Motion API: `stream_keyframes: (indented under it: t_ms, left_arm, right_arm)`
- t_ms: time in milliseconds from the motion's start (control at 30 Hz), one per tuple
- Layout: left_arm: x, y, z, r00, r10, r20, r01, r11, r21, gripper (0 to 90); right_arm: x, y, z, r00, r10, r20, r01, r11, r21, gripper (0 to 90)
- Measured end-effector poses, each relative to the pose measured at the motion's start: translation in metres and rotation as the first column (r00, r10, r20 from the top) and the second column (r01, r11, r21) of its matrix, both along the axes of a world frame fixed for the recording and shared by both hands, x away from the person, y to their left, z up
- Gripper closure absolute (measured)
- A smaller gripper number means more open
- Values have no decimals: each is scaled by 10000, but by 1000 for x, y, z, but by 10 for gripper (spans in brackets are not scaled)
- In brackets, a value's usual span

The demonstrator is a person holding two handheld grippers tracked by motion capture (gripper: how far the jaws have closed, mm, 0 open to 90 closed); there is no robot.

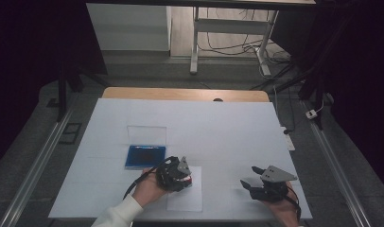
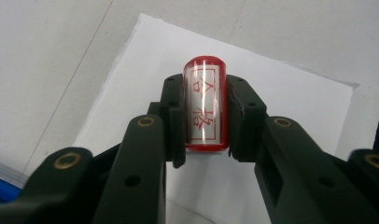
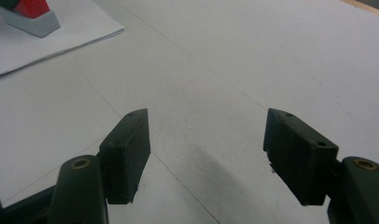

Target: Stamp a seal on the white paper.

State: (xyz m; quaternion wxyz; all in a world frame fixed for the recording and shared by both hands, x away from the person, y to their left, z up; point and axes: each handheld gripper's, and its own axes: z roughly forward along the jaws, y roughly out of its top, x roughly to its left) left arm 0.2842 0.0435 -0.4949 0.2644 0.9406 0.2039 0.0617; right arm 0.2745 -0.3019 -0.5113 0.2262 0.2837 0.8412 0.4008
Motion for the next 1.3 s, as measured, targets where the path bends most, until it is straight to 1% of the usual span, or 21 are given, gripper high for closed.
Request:
stream_keyframes:
  t_ms: [67, 133, 167, 200, 400, 467, 533, 600, 767, 867, 1067, 1167, 1233, 1300]
  left_arm:
    - [0, 0, 0, 10000, -9, 52, 9, 10000, 40, 711]
    - [0, 0, 0, 10000, 3, 15, -3, 10000, 16, 711]
    - [0, 0, 0, 10000, 4, 14, -4, 10000, 8, 711]
    - [0, 0, 0, 10000, 9, 16, -9, 10000, 6, 710]
    - [0, 0, 0, 10000, 31, -1, -31, 10000, -40, 709]
    - [0, 0, 0, 10000, 63, 30, -63, 10000, -27, 709]
    - [-1, 0, 0, 9999, 106, 68, -106, 9999, -25, 708]
    - [-1, 0, 0, 9999, 153, 20, -153, 9999, -78, 708]
    - [-3, 0, 1, 9996, 164, 215, -163, 9999, -56, 706]
    - [-4, 2, 3, 9995, 228, 213, -223, 9994, -251, 704]
    - [-3, 2, 3, 9995, 219, 214, -210, 9991, -379, 702]
    - [-3, 2, 3, 9993, 233, 280, -221, 9989, -418, 702]
    - [-3, 3, 4, 9992, 258, 301, -240, 9980, -583, 702]
    - [-2, 6, 8, 9992, 310, 260, -285, 9956, -896, 702]
  right_arm:
    - [0, 0, 0, 10000, 16, 15, -16, 10000, -1, 311]
    - [0, 0, 0, 10000, 50, 29, -50, 10000, 54, 311]
    - [-1, 0, 1, 10000, 13, 25, -13, 10000, 8, 311]
    - [0, -1, 0, 10000, 48, 8, -48, 9999, 88, 311]
    - [0, 0, 0, 10000, 38, 25, -38, 10000, 69, 311]
    - [-1, 0, 1, 10000, 10, 44, -10, 10000, -1, 311]
    - [-1, -1, 0, 10000, 41, 60, -41, 10000, 60, 311]
    - [-1, -1, 1, 10000, 6, 46, -7, 10000, 76, 311]
    - [-2, -2, 1, 10000, -52, 50, 51, 10000, 71, 311]
    - [-1, -3, 1, 10000, -24, 42, 24, 10000, 76, 311]
    - [-1, -3, 1, 10000, -39, 17, 38, 9999, 105, 311]
    - [-1, -4, 1, 10000, -59, 41, 59, 9999, 88, 312]
    - [-1, -5, 1, 10000, -46, 28, 45, 9999, 110, 311]
    - [-1, -5, 1, 10000, -42, 27, 42, 9999, 108, 312]
